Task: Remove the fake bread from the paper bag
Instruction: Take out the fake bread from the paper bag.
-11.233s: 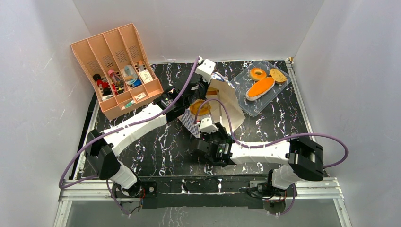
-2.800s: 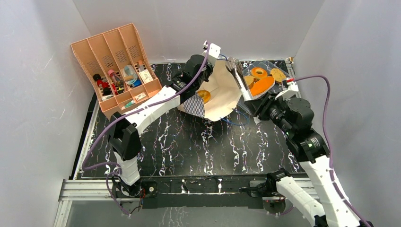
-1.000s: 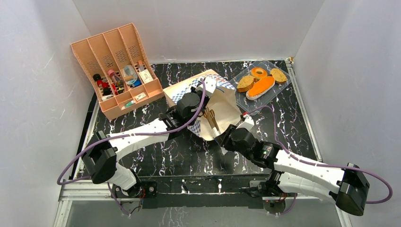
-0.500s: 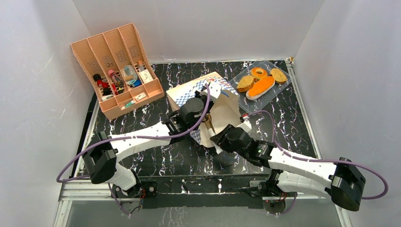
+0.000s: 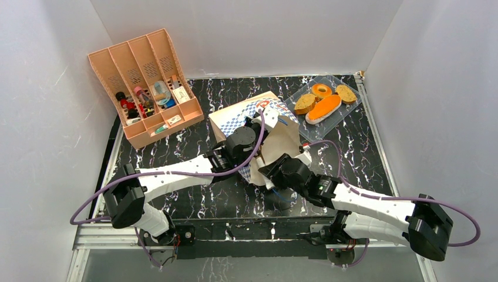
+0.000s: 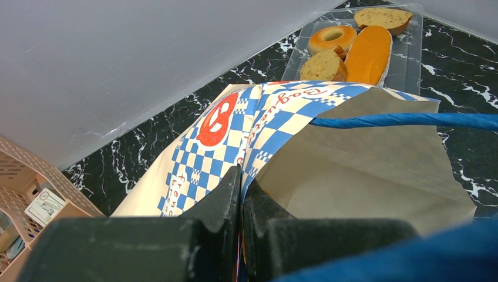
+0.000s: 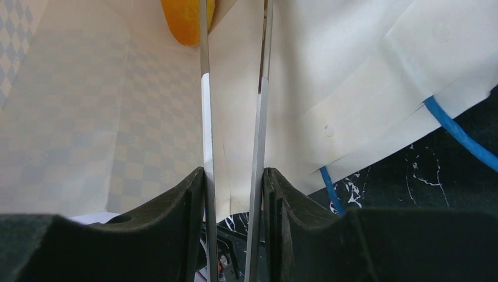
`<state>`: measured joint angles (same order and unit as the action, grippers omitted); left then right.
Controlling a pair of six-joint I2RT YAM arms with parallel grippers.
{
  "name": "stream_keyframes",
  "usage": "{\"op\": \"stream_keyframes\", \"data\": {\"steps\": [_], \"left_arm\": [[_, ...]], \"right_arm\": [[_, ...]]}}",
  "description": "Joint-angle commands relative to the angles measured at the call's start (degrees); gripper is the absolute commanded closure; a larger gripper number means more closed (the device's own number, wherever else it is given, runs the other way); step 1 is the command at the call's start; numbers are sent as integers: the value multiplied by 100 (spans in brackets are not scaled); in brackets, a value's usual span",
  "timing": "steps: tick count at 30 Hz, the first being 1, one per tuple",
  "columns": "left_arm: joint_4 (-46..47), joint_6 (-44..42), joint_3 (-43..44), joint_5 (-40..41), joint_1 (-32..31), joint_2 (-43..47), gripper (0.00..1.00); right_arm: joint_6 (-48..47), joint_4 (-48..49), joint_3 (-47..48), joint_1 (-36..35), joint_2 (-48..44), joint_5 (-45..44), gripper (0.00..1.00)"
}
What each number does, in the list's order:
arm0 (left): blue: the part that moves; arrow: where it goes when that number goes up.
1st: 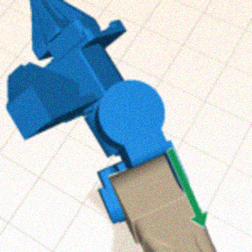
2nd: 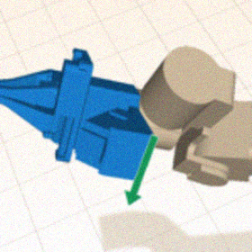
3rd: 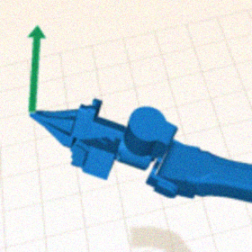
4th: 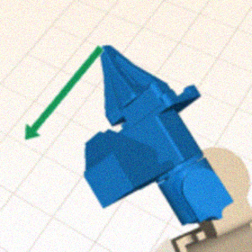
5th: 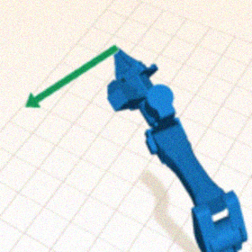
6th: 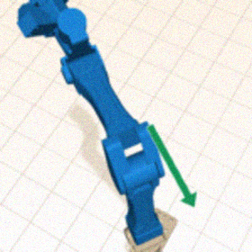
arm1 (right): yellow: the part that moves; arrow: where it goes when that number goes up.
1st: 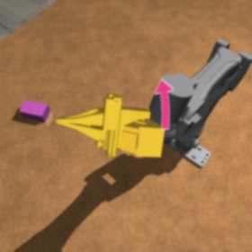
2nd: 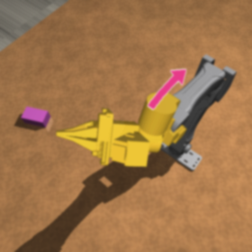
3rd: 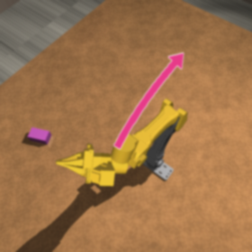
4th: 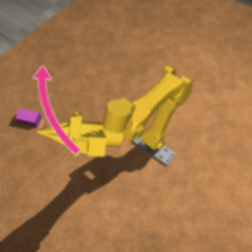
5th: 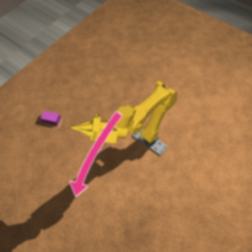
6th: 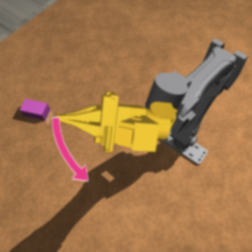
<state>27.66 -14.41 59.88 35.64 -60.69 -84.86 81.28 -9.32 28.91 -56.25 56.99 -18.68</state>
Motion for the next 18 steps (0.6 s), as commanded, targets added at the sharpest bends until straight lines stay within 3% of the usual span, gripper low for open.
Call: {"op": "stream_keyframes", "data": {"steps": [1,18], "left_arm": [[350,-30,-33,105,-95,171,100],[436,-92,-227,162,-258,394,100]], "right_arm": [[442,581,-151,-23,-55,-71,66],[927,1720,-786,397,105,105,65]]}}
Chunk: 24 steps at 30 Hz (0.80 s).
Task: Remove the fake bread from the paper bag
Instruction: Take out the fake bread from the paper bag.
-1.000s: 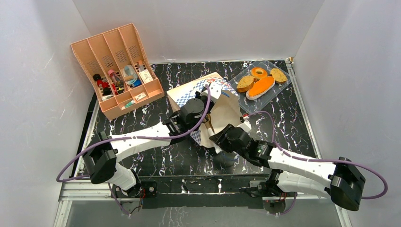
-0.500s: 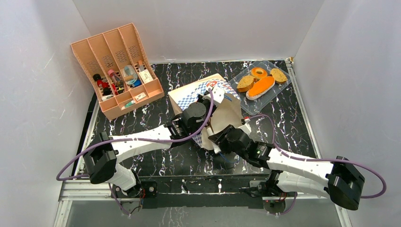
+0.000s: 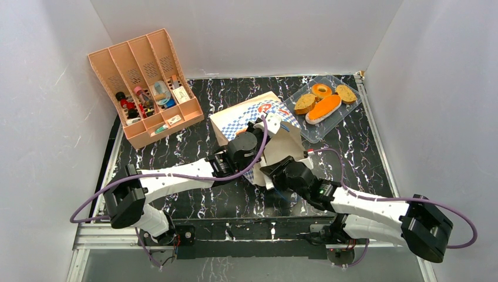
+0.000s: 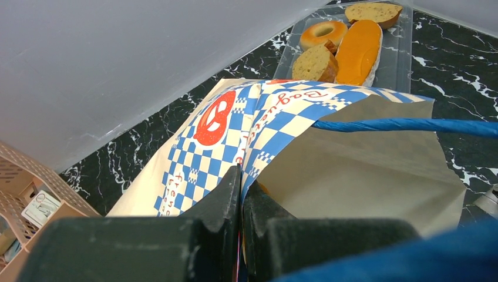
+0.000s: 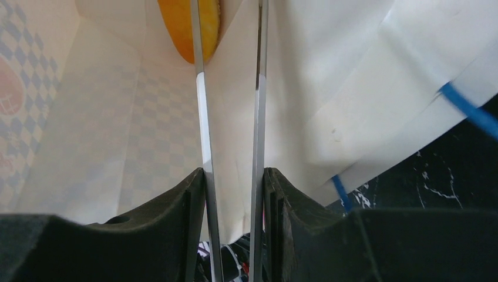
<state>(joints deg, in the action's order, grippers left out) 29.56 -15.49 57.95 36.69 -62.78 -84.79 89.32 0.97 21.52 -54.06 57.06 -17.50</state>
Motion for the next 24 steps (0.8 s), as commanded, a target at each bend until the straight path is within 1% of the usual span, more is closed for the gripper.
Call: {"op": "stream_keyframes", "data": {"steps": [1,6,8,9,12,15,20,24], "left_arm": [[249,18,-45,47,-54,407,100],[249,28,-103,44,-76,463,100],[263,11,-129,61,-76,479,100],[277,-4,-140,73,-76,485,100],[314,-44,-168,92,-76,491,100],[333,-113,-158,220,-76,437,100],[341,-274,-52,548,-76,183,100],[524,-674,66,762,-75,-182,100]], "right_arm": [[101,769,-57,218,172,24,65],[-32,1241,-51,370,648,228,65],[-80,1369,-17,423,805,290,69],[-135,1421,-16,442,851,302,72],[-279,1529,-12,473,878,321,88],[-441,1360,43,476,762,274,100],[-813,788,265,476,341,193,100],[-1142,433,429,467,-110,226,100]]}}
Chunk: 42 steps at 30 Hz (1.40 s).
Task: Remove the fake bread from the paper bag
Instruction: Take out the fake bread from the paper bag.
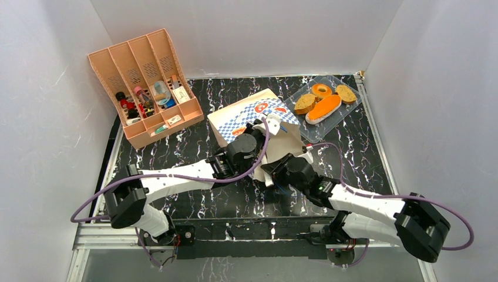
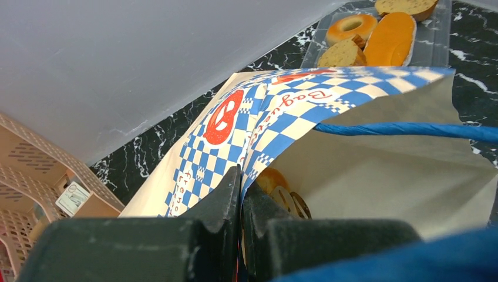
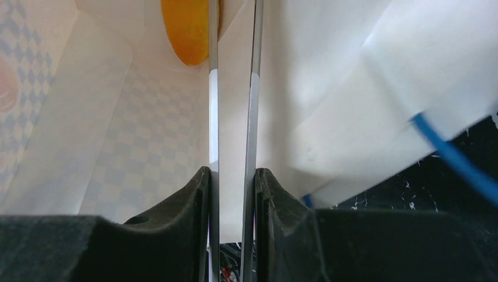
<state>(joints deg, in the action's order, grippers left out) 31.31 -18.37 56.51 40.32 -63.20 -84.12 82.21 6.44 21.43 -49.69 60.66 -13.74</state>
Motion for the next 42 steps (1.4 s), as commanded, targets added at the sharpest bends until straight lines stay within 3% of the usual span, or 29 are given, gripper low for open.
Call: {"op": "stream_keyframes", "data": {"steps": [1,13,26,34,42], "left_arm": [[416,-489,237,427,-27,-342,100],[143,-405,912,189,318,-1158,100],[-1037,426,1918,-569,1661,-1855,100],[-1430,660,2430,-818,2072,-2327,100],[-1373,739,2247,-1025,2193,-2189,100]], "right_arm": [[-489,-165,440,30,-588,-136,100],[-809,-1473,740,-55,-1819,-413,100],[-1017,-2849,1148,-60,-2938,-1011,100],[-1125,-3627,1636,-58,-3282,-1682,100],[-1298,-3780,1920,-59,-3302,-2589,100]]}}
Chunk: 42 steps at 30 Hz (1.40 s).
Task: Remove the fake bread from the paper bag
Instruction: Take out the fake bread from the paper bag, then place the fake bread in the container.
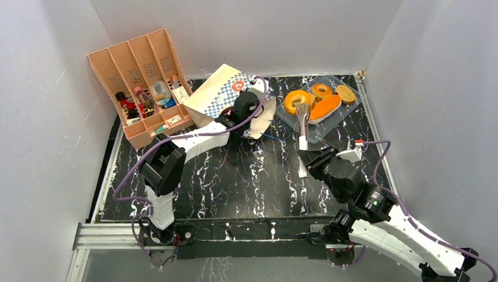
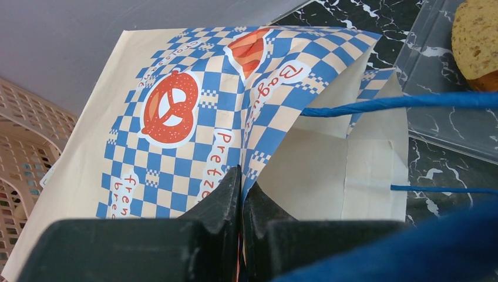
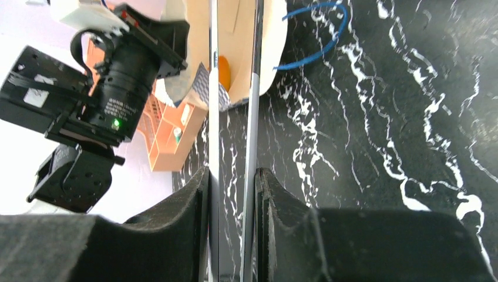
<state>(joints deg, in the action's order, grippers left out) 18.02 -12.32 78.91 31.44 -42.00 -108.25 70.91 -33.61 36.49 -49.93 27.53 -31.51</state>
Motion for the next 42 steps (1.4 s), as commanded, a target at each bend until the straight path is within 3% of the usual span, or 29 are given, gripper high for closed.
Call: {"op": "stream_keyframes", "data": {"steps": [1,8,14,17,22,27,33,42], "left_arm": [[-22,141,-43,-195,77,278,100],[61,231,-389,-492,78,787,100],[192,358,-793,-620,78,1311,100],[251,445,-949,-666,78,1539,100],[245,625,-1089,-774,78,1777,100],[224,734,-1132,-869,78,1911,100],[258,736,-1168,-917,78,1950,100],[322,682,-1141,-1002,78,1909,100]], "right_arm": [[-200,256,420,-39,45,-972,100],[-543,670,776,-30,707,-1932,100],[-911,1330,997,202,1523,-2137,100],[-1215,1788,1075,1012,1870,-1437,100],[-1559,2338,1261,3030,2567,554,100],[-1652,2858,1252,4407,3337,2014,100],[-1632,3486,1095,5214,4045,3129,100],[-1415,4011,1043,5359,4622,3565,100]]}}
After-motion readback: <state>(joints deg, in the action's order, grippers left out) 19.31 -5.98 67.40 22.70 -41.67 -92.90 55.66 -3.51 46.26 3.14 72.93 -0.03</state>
